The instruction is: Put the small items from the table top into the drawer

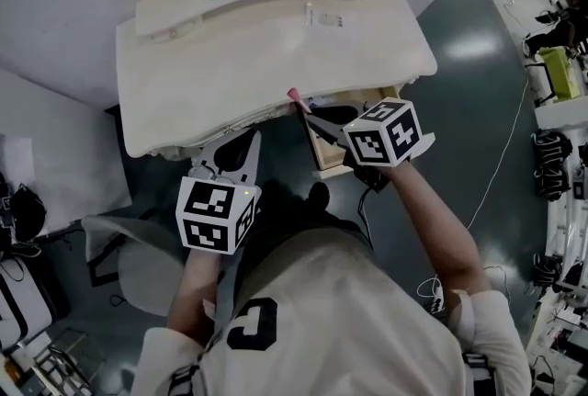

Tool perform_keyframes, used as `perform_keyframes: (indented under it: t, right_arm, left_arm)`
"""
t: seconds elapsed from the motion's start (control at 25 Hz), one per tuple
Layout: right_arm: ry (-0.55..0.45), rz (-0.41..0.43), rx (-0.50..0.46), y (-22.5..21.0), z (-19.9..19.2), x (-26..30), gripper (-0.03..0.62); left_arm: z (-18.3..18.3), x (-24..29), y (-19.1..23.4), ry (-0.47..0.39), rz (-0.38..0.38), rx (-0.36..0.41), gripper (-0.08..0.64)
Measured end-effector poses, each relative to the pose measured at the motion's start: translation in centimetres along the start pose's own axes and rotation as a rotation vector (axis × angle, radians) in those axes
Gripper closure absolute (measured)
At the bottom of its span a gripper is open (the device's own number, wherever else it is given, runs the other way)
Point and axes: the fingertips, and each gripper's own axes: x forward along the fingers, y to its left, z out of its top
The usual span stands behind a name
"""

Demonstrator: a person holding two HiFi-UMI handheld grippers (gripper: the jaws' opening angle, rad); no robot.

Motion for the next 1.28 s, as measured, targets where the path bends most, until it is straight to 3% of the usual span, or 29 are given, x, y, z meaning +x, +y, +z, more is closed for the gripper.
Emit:
perform_keyframes:
  t: [0.6, 0.8, 1.28]
  right_arm:
    - [-0.122, -0.107, 0.111, -4.2, -1.2, -3.8, 0.532]
    - [-0.146, -0.061, 0.161, -5.5, -1.4, -4.7, 0.532]
    - [-0.094, 0.1, 0.117, -8.1, -2.5, -5.2, 0.532]
  left_arm:
    - [0.3, 0.8, -1.5, 0.034, -0.075, 0.074, 0.503]
    - [0.5, 1.5, -1.4, 0.06, -0.008, 0.154, 0.503]
    - [1.5, 4.4, -4.3, 0.08, 0.078, 0.082, 0.503]
